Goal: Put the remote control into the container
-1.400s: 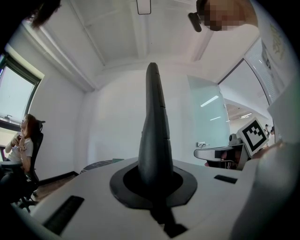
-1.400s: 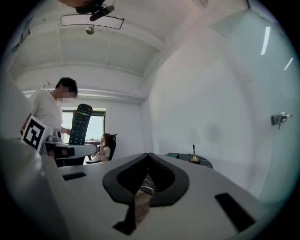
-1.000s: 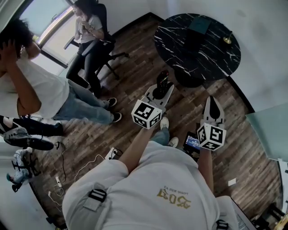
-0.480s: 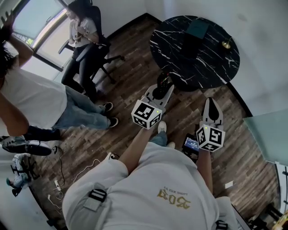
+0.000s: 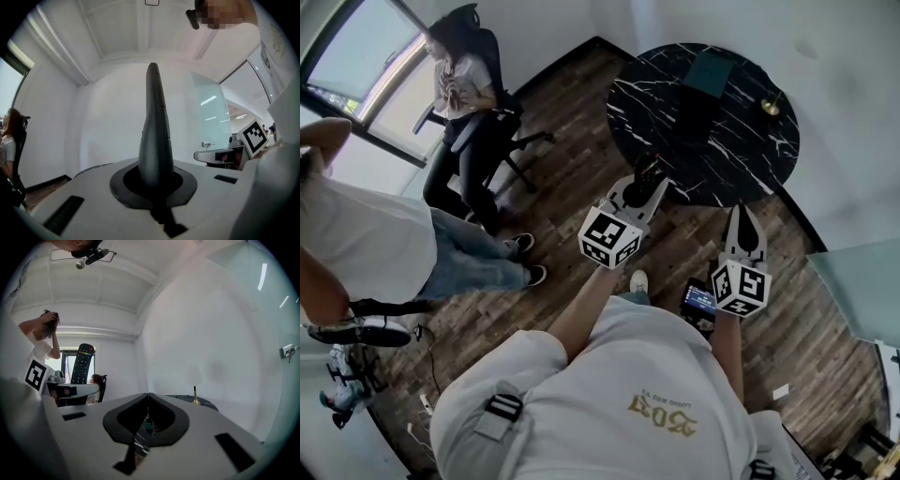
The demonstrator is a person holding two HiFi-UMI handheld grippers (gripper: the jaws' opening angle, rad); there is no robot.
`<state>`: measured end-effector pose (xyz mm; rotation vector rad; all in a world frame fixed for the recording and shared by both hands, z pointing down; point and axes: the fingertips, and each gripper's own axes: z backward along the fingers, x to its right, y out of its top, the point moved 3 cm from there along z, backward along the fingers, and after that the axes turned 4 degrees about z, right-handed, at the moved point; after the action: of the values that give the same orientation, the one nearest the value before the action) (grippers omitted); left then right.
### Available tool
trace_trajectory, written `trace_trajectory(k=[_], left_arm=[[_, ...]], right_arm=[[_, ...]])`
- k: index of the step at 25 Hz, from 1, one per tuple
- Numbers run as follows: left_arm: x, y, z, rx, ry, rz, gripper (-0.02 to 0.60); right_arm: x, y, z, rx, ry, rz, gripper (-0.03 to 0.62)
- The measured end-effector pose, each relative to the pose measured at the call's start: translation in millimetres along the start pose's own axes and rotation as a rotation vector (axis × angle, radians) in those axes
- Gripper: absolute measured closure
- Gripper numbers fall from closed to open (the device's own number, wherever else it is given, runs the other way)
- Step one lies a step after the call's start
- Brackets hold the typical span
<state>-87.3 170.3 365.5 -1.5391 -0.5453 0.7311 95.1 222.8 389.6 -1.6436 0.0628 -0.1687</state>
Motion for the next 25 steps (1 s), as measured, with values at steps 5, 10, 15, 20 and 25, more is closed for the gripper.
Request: trace_trajectory(k=[5, 10, 15, 20, 25], left_arm=[[-19, 5, -17, 0.003, -0.037, 0.003, 0.569], [-39, 4, -24, -0.008, -0.055, 0.009, 0.569], [-51, -1, -36, -0.028, -0.060, 0.019, 0.569], [-59, -3, -53, -0.032, -0.059, 0.030, 0.569], [-72, -5, -89, -0.032, -0.047, 0.032, 0.569]], right_arm=[[-8, 0, -27, -0.004, -0.016, 0.003, 0.583], [-18, -7, -46, -0.024, -0.019, -0.006, 0.583], [-18, -8, -63, -0.030, -0.020, -0.009, 0.583], [-11, -10, -79, -0.042, -0.015, -0.014, 0.583], [7, -7, -115, -0.038, 0.004, -0.024, 0.583]])
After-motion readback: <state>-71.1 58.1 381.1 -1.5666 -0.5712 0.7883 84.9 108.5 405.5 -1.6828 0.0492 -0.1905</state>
